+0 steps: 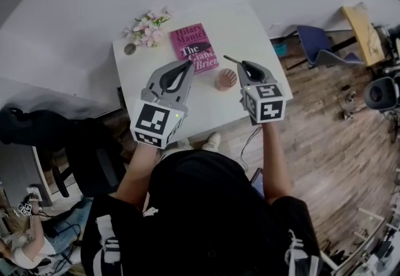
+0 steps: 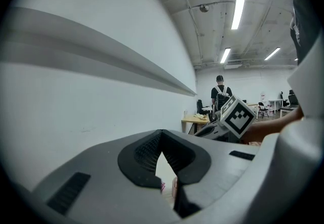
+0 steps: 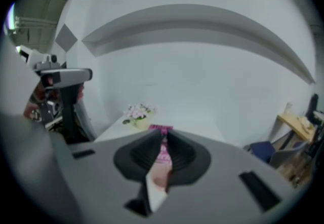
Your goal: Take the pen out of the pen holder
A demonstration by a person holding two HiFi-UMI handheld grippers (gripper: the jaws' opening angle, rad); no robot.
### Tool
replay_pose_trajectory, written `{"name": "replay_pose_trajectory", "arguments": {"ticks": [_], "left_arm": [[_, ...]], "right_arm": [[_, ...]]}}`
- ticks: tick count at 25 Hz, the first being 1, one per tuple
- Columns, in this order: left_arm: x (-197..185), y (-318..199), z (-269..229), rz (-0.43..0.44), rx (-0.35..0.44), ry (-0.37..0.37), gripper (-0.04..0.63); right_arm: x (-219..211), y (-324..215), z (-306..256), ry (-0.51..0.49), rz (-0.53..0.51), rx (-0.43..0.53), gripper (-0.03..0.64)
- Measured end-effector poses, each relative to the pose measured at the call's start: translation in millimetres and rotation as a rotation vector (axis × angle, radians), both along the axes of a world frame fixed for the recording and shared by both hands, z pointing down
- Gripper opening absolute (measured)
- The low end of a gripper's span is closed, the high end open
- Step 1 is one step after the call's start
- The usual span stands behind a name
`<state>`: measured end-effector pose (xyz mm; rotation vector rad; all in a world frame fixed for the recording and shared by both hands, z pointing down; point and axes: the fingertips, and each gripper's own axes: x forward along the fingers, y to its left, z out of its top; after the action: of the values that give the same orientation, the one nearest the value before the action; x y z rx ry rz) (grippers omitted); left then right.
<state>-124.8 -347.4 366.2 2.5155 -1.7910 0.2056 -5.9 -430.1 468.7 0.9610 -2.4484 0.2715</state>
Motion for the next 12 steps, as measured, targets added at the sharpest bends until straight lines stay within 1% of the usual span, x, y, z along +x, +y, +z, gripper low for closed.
{"name": "replay_pose_trajectory", "arguments": {"ticks": [4,9,12], "left_arm": [[2,2,-12,0.002,0.025,-0.007,0.017],[6,4,-24,0.005,0.052,-0.021,0.017],[7,5,-32,0.008,0.072,-0.03,0.017]], "right_arm": [[1,4,-42,-0.056,0.003,0.082,0.061],[4,13,-99,-0.157,0.025,0.187,0.061],[6,19,-123,-0.188,0.027,0.244,0.061]]}}
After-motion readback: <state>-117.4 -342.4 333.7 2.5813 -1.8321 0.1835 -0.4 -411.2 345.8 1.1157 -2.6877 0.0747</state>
